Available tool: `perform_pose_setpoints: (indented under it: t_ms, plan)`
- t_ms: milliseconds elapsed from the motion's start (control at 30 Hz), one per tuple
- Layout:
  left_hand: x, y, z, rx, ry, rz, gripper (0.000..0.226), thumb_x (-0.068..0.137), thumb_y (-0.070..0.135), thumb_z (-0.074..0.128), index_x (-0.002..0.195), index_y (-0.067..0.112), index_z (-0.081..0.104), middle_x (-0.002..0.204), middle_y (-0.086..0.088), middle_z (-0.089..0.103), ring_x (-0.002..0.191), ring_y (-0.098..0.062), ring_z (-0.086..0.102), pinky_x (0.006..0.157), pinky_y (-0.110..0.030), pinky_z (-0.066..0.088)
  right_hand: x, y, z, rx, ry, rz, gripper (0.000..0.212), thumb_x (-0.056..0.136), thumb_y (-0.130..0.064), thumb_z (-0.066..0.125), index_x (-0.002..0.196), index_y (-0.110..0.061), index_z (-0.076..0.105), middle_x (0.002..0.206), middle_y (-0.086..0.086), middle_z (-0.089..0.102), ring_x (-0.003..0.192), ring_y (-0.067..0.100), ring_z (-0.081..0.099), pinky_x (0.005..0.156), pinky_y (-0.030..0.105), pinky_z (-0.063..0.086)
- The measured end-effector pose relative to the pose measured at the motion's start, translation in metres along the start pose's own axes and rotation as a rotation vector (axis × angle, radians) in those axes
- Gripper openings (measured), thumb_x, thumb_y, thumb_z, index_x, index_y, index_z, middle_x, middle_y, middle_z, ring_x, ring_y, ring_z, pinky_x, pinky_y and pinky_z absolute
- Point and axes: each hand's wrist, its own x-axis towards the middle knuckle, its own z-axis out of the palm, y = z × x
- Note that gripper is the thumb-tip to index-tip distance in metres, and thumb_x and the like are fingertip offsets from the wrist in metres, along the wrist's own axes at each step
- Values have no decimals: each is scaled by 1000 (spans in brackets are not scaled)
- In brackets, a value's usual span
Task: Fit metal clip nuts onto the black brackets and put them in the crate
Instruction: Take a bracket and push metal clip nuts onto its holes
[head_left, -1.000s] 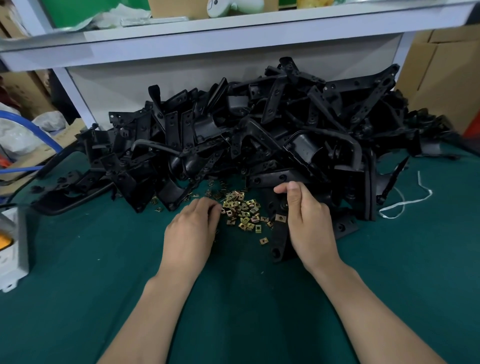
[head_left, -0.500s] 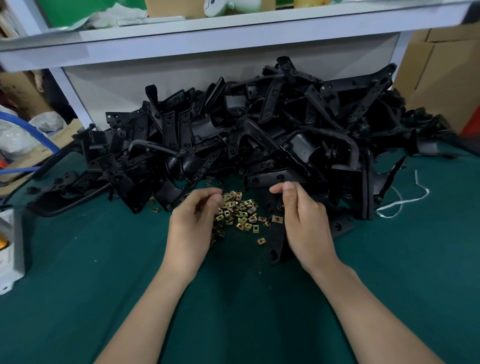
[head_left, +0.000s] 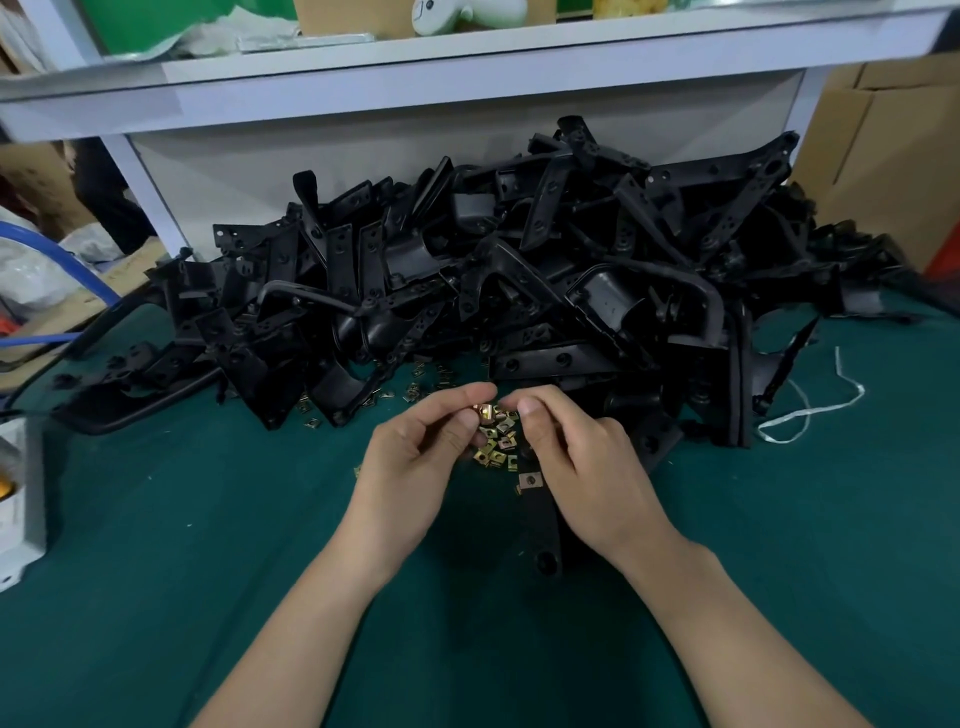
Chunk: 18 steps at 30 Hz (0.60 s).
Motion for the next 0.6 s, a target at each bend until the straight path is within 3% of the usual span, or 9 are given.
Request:
perform_pose_setpoints:
  t_ms: [100,233,400,600]
  plan:
    - [0,1,1,-13,7,-14,31,100,16,58,108,40,76,93,9,75,85,-3,66,82,-15,51,-1,-1,1,24,-27,-6,31,104,-51,33,119,-38,58,63,-4,60,56,16,58,54,33,47]
    - [0,2,1,-11,18,-44,23,92,33,61,107,38,77,93,8,76,86,-4,67,82,-15,51,-2,0,2,43,-47,-12,27,104,-55,35,117,-43,55,65,-4,62,58,15,60,56,34,50]
    - [-1,2,3,-13,32,-59,25,91,40,59,100,27,79,84,4,74,80,-5,66,76,-15,51,-1,-1,2,61,-102,20,29,102,-60,36,113,-42,56,69,4,67,62,20,64,61,45,52]
    - [-1,2,4,43,1,-48,33,98,36,56,82,13,74,76,1,70,72,-7,61,70,-15,48,-1,-1,1,38,-96,39,30,101,-59,39,103,-36,58,62,3,62,52,16,52,51,34,43]
